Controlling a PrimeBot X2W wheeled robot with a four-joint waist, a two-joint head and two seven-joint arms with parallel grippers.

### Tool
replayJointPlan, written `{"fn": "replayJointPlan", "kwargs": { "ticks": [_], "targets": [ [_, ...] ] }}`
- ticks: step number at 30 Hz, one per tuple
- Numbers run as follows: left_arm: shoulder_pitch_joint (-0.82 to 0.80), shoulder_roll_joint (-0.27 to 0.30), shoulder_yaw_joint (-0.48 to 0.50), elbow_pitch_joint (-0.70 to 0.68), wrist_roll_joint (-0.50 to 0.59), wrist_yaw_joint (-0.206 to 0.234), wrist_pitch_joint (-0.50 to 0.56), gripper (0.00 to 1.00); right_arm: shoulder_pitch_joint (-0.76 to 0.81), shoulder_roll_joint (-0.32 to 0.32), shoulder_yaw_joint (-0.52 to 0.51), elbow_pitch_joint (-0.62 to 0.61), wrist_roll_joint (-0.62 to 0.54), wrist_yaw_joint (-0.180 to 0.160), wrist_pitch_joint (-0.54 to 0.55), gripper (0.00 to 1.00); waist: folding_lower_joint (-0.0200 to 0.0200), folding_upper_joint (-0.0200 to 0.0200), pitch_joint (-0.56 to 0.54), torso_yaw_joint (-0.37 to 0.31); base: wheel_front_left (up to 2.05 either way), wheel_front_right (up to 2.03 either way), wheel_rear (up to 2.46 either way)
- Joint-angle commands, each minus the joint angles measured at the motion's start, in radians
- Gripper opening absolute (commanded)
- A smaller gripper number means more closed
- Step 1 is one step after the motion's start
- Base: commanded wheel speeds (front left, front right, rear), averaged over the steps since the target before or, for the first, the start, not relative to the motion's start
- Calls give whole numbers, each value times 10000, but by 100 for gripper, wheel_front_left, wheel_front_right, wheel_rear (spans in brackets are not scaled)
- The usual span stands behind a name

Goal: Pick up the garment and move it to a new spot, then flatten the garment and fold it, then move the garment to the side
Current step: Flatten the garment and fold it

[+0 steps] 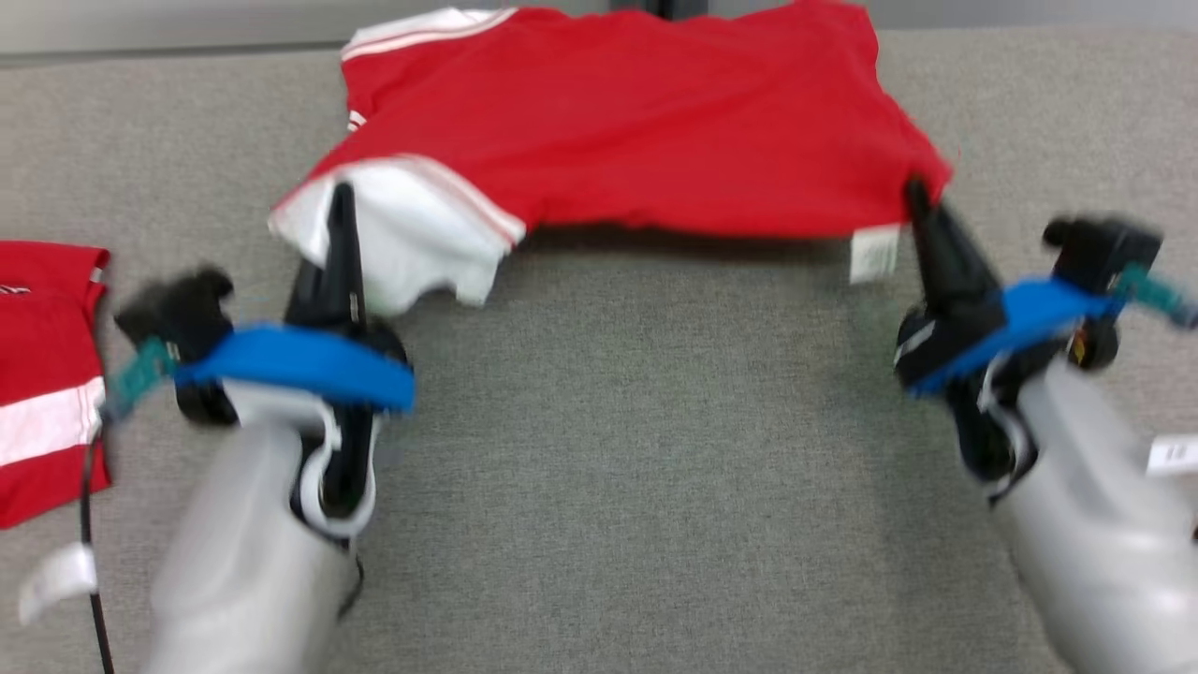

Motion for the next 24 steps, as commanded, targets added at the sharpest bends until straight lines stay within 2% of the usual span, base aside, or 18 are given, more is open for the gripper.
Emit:
{"fn": "replayJointPlan", "kwargs": {
  "ticks": [1, 12, 18, 24],
  "targets": [
    [278, -20, 63, -121, 81, -17, -44, 0, 310, 28, -33, -135, -118, 5, -36, 0, 1, 0, -101, -46, 0, 0, 0],
    [4730, -492, 791, -1542, 552, -17, -45, 0, 4215, 329, -577, -1372, -376, 5, -36, 0, 1, 0, -1682, -270, 0, 0, 0],
    [6274, -634, 751, -2157, 750, -17, -45, 0, 5831, 167, -1072, -2083, -624, 5, -36, 0, 1, 0, -2316, -184, 0, 0, 0],
    [7225, -521, 783, -2474, 662, 54, -27, 0, 6997, 91, -1290, -2605, -936, 3, 43, 0, 1, 0, -2641, -113, 0, 0, 0]
  ]
}}
